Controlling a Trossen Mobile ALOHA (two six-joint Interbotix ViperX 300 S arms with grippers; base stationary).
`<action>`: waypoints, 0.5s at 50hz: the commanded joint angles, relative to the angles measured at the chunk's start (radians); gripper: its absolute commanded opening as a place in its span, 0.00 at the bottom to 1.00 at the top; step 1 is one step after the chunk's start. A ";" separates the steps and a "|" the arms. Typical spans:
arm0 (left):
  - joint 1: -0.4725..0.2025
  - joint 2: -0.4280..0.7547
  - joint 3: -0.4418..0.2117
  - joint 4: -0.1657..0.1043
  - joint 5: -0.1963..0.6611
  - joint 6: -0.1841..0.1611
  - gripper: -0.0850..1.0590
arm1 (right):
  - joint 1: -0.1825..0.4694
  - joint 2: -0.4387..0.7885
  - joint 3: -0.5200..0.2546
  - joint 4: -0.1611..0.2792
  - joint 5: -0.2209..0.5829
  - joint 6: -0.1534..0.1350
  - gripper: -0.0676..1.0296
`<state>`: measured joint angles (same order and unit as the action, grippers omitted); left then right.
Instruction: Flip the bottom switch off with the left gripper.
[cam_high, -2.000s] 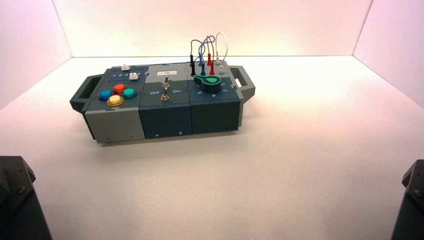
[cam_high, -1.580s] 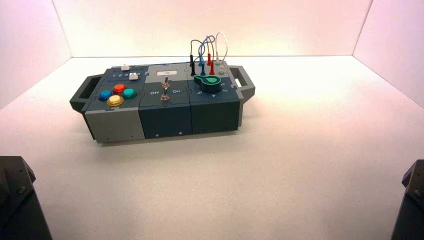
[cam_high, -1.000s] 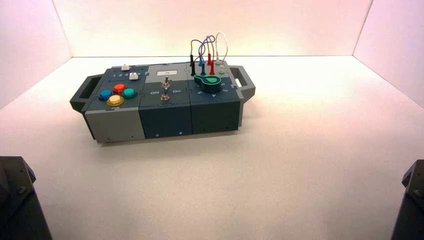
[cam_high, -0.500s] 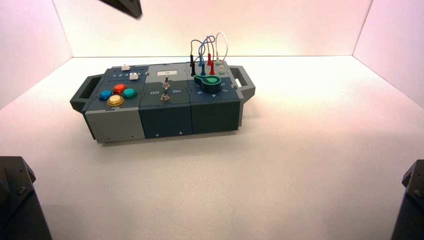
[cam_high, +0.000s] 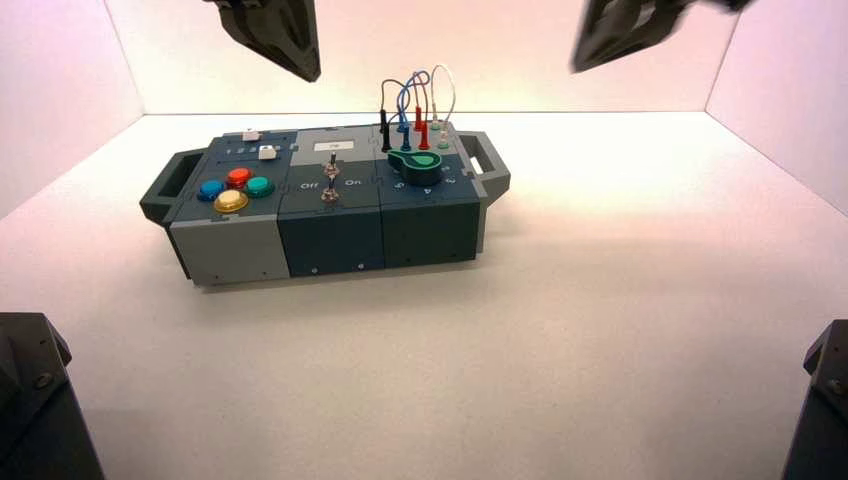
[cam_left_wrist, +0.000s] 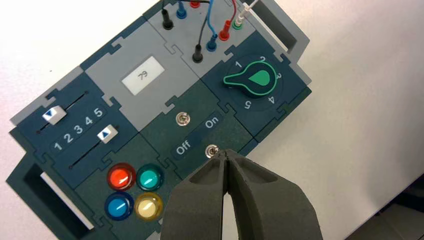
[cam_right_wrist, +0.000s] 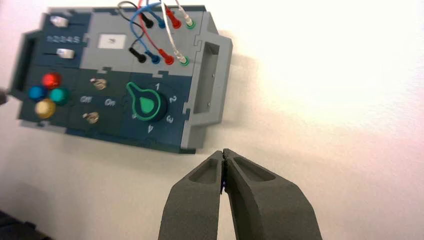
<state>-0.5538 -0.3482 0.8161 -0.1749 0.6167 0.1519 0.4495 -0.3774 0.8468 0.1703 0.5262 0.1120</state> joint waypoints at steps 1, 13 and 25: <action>-0.005 0.003 -0.028 0.003 -0.012 0.011 0.05 | 0.006 0.129 -0.097 0.003 -0.029 -0.003 0.04; -0.005 0.026 -0.026 0.008 -0.023 0.029 0.05 | 0.011 0.364 -0.242 0.006 -0.035 -0.008 0.04; -0.005 0.040 -0.023 0.008 -0.025 0.043 0.05 | 0.021 0.486 -0.322 0.026 -0.035 -0.008 0.04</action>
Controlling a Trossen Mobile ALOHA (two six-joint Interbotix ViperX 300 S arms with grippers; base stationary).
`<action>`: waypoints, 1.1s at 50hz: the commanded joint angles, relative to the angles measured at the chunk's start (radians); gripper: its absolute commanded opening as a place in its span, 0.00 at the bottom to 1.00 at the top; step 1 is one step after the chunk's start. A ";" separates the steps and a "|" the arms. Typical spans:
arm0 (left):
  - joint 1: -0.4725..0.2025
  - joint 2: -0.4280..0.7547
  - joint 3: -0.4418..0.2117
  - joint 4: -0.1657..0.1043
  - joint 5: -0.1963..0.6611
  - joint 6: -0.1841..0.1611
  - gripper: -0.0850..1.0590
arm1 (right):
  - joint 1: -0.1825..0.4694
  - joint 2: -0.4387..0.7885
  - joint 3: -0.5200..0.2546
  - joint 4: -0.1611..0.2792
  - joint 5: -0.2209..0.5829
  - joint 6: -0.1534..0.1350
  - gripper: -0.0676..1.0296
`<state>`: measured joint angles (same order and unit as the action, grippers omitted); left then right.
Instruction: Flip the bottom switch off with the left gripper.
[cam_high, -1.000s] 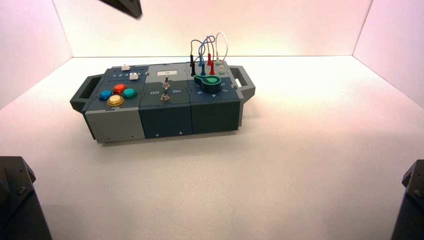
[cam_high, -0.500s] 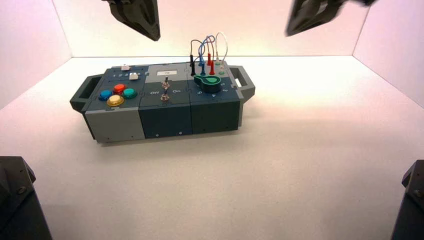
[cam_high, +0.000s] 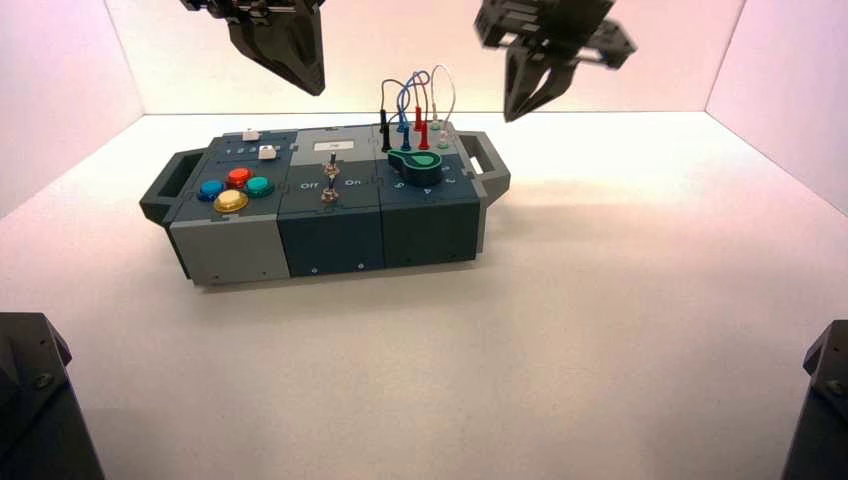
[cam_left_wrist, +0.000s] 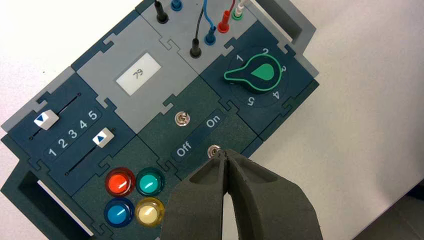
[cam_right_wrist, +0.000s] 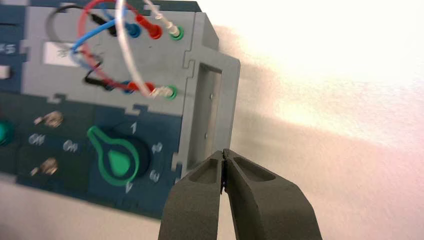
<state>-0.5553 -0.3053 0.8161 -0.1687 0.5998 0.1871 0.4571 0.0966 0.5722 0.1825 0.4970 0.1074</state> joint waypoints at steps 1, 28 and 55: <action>-0.003 -0.002 -0.025 0.002 -0.008 0.009 0.05 | 0.015 0.018 -0.051 0.015 -0.006 -0.003 0.04; -0.003 0.011 -0.037 0.002 -0.012 0.015 0.05 | 0.052 0.124 -0.069 0.054 -0.006 -0.003 0.04; -0.025 0.074 -0.041 0.002 -0.023 0.018 0.05 | 0.052 0.170 -0.104 0.054 -0.006 -0.008 0.04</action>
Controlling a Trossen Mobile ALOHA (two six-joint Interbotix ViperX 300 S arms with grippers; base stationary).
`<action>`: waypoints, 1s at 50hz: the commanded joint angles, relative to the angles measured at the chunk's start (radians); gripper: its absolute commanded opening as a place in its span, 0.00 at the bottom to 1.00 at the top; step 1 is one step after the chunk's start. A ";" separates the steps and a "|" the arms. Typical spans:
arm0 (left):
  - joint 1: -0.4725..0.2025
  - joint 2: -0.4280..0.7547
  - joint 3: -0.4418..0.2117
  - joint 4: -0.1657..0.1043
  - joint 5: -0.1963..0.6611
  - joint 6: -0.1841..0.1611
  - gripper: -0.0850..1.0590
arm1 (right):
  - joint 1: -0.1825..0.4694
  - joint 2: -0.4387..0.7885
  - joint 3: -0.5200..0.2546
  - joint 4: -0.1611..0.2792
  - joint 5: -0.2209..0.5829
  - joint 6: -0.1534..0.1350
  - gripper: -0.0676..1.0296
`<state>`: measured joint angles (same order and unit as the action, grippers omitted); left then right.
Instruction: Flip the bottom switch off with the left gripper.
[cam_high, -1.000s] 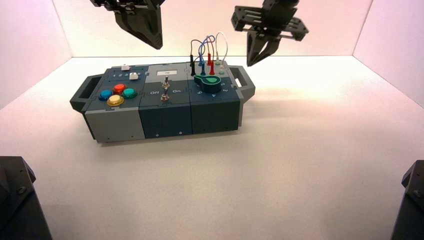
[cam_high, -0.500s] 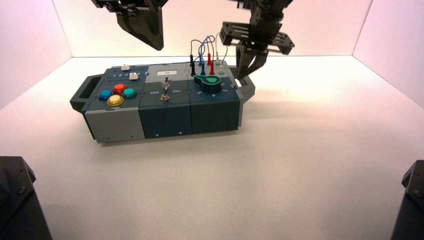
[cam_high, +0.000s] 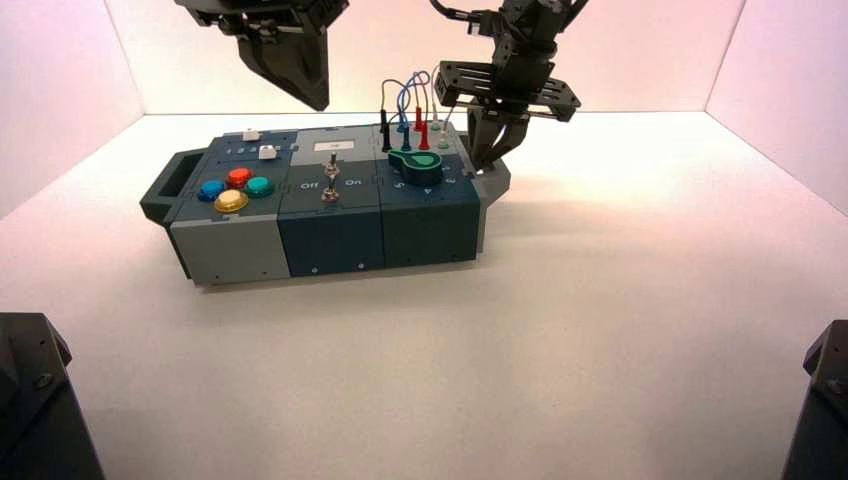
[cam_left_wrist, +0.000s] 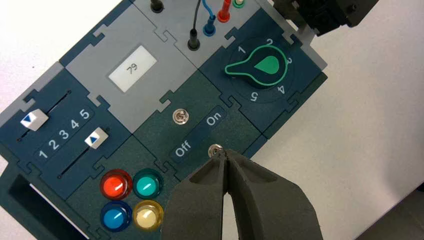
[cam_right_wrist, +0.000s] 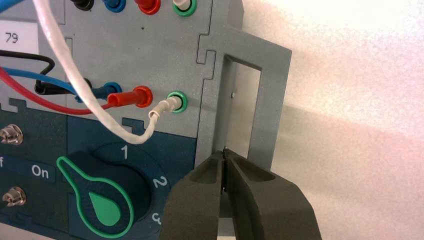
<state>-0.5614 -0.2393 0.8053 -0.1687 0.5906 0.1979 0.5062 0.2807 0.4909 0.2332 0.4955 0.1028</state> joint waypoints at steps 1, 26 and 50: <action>-0.020 0.011 -0.031 0.002 -0.014 0.006 0.05 | 0.003 -0.012 -0.025 0.002 -0.003 -0.003 0.04; -0.061 0.118 -0.040 0.002 -0.015 0.018 0.05 | 0.003 0.003 -0.029 0.003 -0.002 -0.003 0.04; -0.071 0.187 -0.043 0.003 -0.043 0.032 0.05 | 0.003 0.006 -0.041 0.003 -0.002 -0.003 0.04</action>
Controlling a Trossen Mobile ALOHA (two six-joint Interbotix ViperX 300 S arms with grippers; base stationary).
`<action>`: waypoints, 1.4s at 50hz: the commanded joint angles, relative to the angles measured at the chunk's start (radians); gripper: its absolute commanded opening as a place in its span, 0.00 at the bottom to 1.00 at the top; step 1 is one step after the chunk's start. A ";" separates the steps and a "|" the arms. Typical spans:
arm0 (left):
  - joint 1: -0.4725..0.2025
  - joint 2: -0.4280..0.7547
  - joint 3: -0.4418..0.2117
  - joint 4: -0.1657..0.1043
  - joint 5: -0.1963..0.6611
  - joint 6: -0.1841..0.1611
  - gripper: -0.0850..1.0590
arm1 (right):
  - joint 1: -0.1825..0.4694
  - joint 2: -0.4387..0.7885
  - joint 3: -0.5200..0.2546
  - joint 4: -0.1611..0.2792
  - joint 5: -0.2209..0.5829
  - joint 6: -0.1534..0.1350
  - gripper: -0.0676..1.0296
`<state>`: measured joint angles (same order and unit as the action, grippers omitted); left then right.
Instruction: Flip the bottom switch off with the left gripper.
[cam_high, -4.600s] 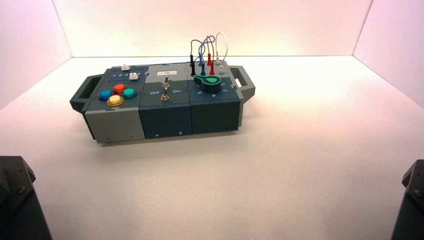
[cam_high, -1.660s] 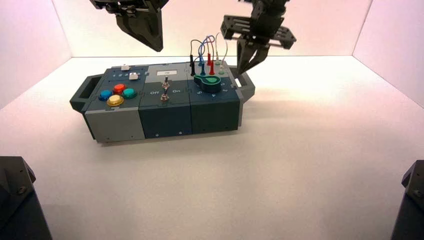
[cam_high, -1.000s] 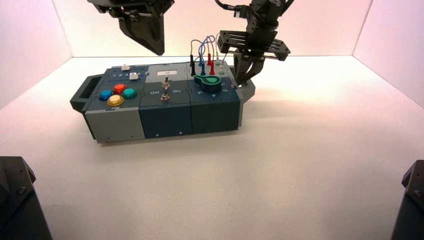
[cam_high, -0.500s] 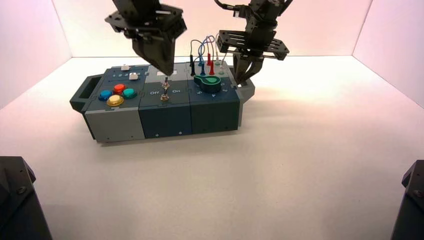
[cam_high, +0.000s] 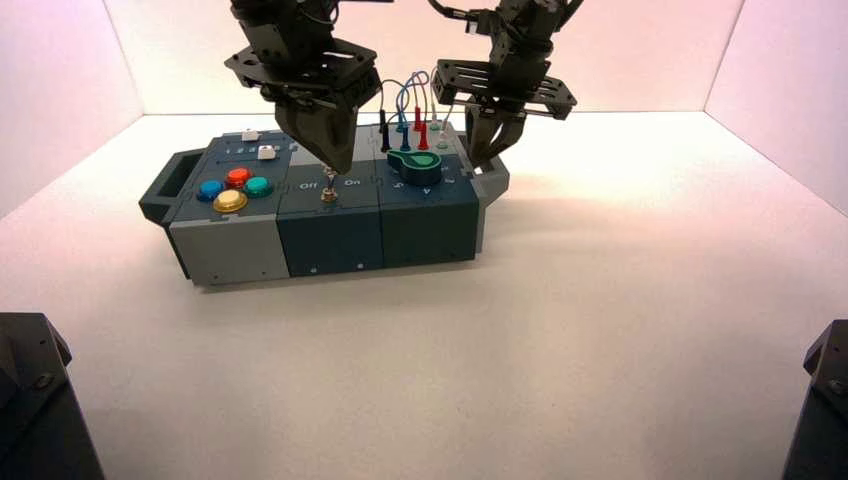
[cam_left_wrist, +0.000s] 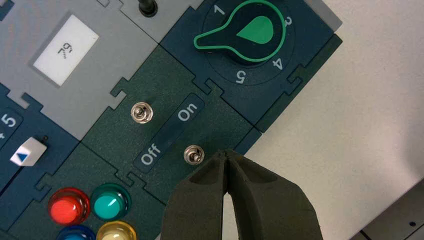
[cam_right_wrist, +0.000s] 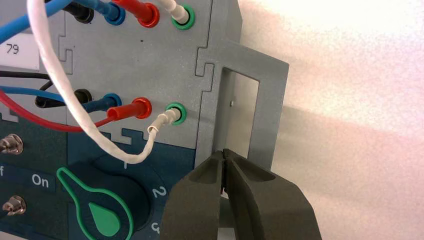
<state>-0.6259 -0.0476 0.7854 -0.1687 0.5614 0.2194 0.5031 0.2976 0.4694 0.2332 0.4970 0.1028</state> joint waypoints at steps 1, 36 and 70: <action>-0.006 -0.002 -0.023 0.003 -0.015 0.012 0.05 | 0.006 -0.009 -0.018 0.003 -0.003 -0.003 0.04; -0.003 0.081 -0.078 0.020 -0.023 0.049 0.05 | 0.006 0.003 -0.012 0.003 -0.002 -0.008 0.04; 0.032 0.086 -0.064 0.023 -0.023 0.069 0.05 | 0.006 0.006 -0.018 0.003 -0.002 -0.009 0.04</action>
<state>-0.5983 0.0583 0.7302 -0.1488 0.5415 0.2823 0.5047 0.3083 0.4617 0.2332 0.4985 0.0966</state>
